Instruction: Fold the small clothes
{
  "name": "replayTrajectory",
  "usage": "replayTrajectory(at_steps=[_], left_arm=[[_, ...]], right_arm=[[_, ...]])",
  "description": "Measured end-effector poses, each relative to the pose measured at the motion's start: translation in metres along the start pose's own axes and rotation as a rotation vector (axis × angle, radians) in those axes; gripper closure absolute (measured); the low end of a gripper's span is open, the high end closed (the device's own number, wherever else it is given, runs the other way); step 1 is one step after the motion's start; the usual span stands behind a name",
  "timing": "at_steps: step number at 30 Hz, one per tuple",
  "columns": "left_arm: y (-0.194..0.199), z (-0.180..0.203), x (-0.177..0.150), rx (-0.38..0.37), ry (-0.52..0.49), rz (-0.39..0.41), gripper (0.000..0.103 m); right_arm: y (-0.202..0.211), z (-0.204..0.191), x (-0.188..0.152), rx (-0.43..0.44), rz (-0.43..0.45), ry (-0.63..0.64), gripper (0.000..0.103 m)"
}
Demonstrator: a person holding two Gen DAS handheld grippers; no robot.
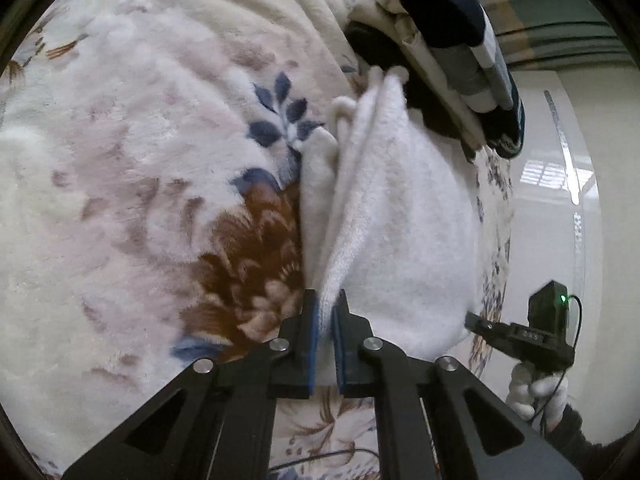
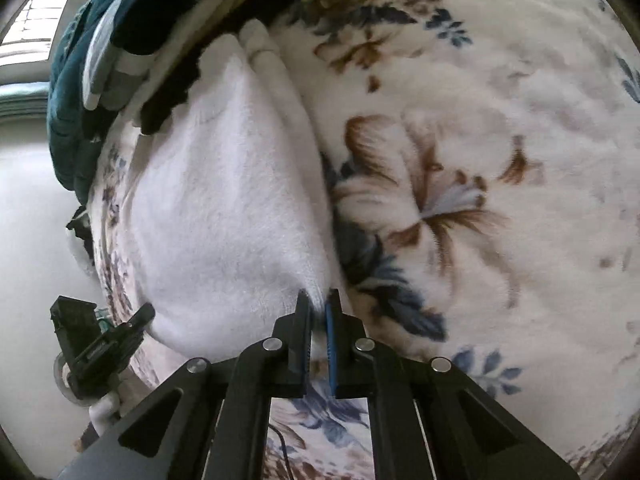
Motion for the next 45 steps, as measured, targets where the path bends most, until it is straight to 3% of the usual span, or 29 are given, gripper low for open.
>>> replayTrajectory(at_steps=[3,6,7,8,9,13,17,19,21,22,24,26,30,36,41,42,44,45], left_arm=[[0.004,0.003,-0.008,0.002,0.008,-0.020,0.094],[0.009,0.004,-0.008,0.024,0.040,-0.016,0.063],[0.012,0.006,-0.004,0.022,0.045,0.004,0.050],[0.014,0.008,0.004,0.020,0.047,0.028,0.048],[0.015,0.012,0.013,0.011,0.043,0.047,0.048],[0.001,0.045,0.079,0.001,-0.013,0.119,0.048],[-0.038,0.074,0.145,0.046,-0.082,0.103,0.048],[-0.054,0.083,0.163,0.051,-0.116,0.077,0.052],[-0.072,0.092,0.175,0.067,-0.163,0.046,0.091],[-0.076,0.093,0.176,0.079,-0.178,0.031,0.098],[-0.071,0.094,0.177,0.091,-0.190,0.055,0.098],[-0.056,0.082,0.179,0.104,-0.152,0.096,0.098],[-0.056,0.049,0.184,0.104,-0.049,0.084,0.098],[-0.085,0.040,0.182,0.156,-0.061,0.034,0.098],[-0.070,0.035,0.178,0.087,-0.006,0.040,0.093],[-0.061,0.031,0.175,0.066,0.018,0.036,0.089],[-0.043,0.028,0.170,0.012,0.048,0.061,0.061],[-0.033,0.029,0.167,-0.026,0.059,0.078,0.053]], right_arm=[[0.001,-0.002,-0.003,0.013,-0.026,-0.022,0.094],[0.012,-0.004,-0.003,0.038,-0.030,-0.034,0.081],[0.020,-0.006,0.000,0.063,-0.008,-0.041,0.067],[0.022,-0.013,0.006,0.072,0.010,-0.041,0.060],[0.027,-0.015,0.013,0.072,0.030,-0.034,0.055],[0.031,-0.028,0.060,0.059,0.085,0.017,0.055],[0.004,-0.050,0.124,0.055,0.097,0.042,0.055],[-0.014,-0.059,0.146,0.050,0.077,0.041,0.055],[-0.028,-0.065,0.159,0.040,0.055,0.049,0.056],[-0.030,-0.067,0.164,0.022,0.062,0.057,0.071],[-0.026,-0.079,0.170,0.011,0.098,0.092,0.098],[-0.018,-0.091,0.174,0.010,0.134,0.124,0.098],[-0.009,-0.093,0.185,-0.014,0.171,0.137,0.099],[-0.043,-0.076,0.208,-0.133,0.130,0.116,0.099],[-0.052,-0.083,0.206,-0.139,0.077,0.148,0.098],[-0.050,-0.084,0.206,-0.117,0.066,0.136,0.097],[-0.041,-0.083,0.200,-0.062,0.037,0.114,0.087],[-0.035,-0.084,0.196,-0.022,0.030,0.113,0.075]])
Point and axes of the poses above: each gripper's, at about its wrist camera, not at the fingertips, and y roughly against the way its jaws point, z to its right, x to its top, the point moved 9 cm from there along -y, roughly the way its jaws point, and after that the axes turned 6 degrees about x, right-handed, at the moved point
